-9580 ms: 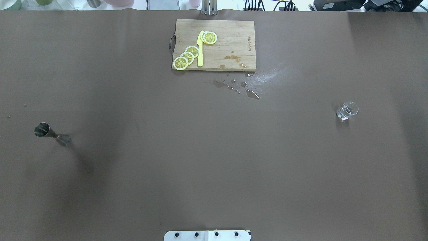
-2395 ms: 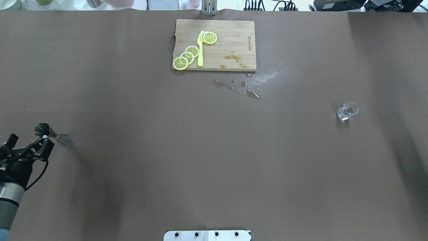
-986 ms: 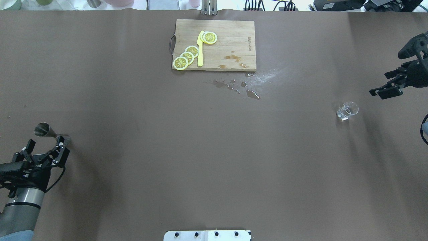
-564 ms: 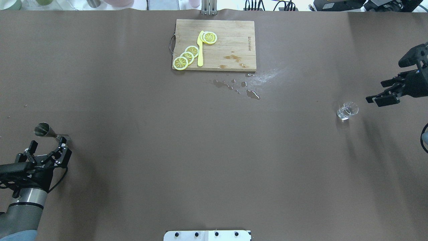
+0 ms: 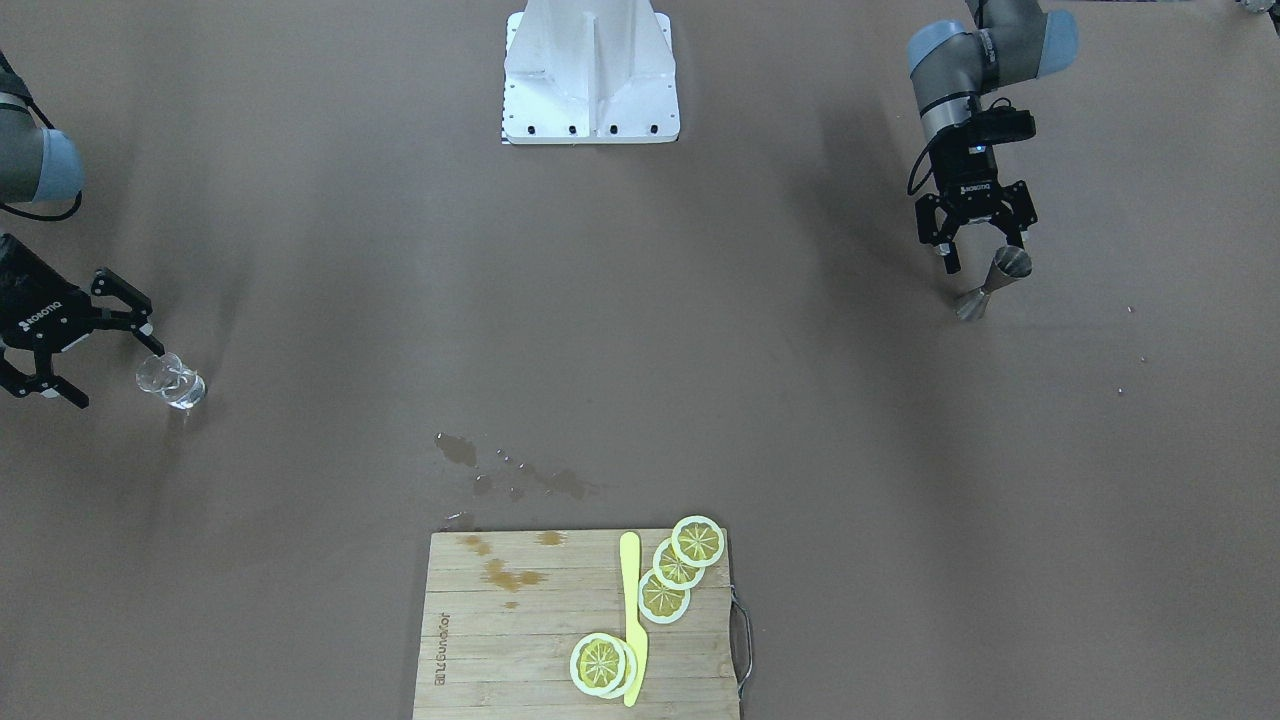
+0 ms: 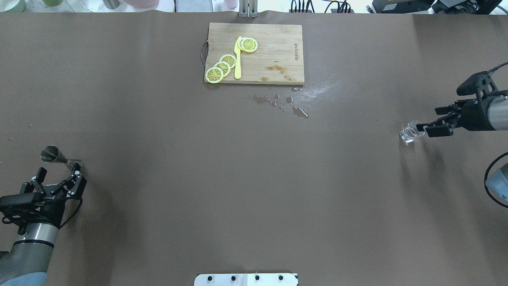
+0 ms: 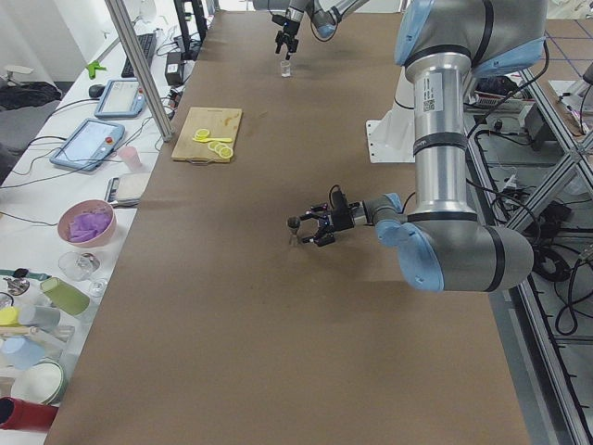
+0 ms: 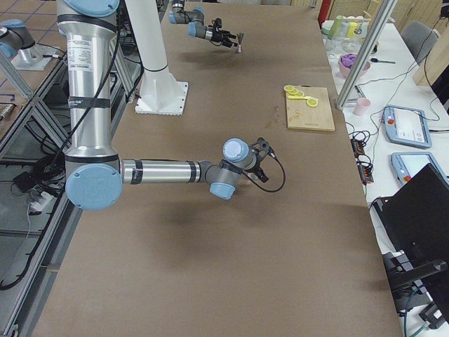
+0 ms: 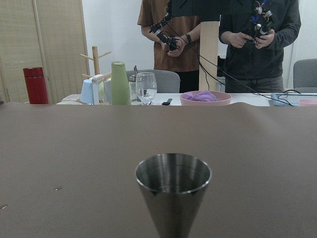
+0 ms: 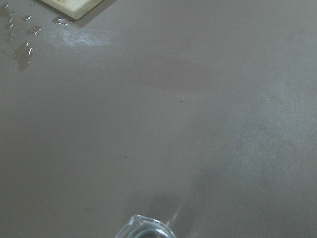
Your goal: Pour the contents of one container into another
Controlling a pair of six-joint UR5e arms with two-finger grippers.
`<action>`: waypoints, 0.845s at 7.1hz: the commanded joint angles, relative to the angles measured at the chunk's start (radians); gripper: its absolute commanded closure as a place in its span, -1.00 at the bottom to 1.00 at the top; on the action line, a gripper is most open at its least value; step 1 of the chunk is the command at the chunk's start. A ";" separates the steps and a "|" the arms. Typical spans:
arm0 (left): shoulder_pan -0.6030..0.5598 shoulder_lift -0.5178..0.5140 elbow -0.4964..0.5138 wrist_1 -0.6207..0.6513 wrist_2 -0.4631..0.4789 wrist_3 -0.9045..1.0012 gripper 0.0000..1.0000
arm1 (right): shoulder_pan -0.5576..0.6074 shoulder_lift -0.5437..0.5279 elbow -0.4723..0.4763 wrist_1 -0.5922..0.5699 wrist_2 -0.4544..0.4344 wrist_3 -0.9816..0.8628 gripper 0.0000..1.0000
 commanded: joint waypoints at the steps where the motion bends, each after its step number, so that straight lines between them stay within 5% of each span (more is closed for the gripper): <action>1: -0.013 0.000 0.003 -0.003 -0.015 0.006 -0.93 | -0.047 -0.026 0.001 0.051 -0.077 0.003 -0.98; 4: -0.035 -0.002 0.050 -0.121 -0.035 0.083 -0.93 | -0.118 -0.030 -0.016 0.120 -0.159 0.003 -0.98; 6: -0.042 -0.093 0.140 -0.259 -0.029 0.213 -0.93 | -0.145 -0.010 -0.042 0.134 -0.171 0.003 -0.98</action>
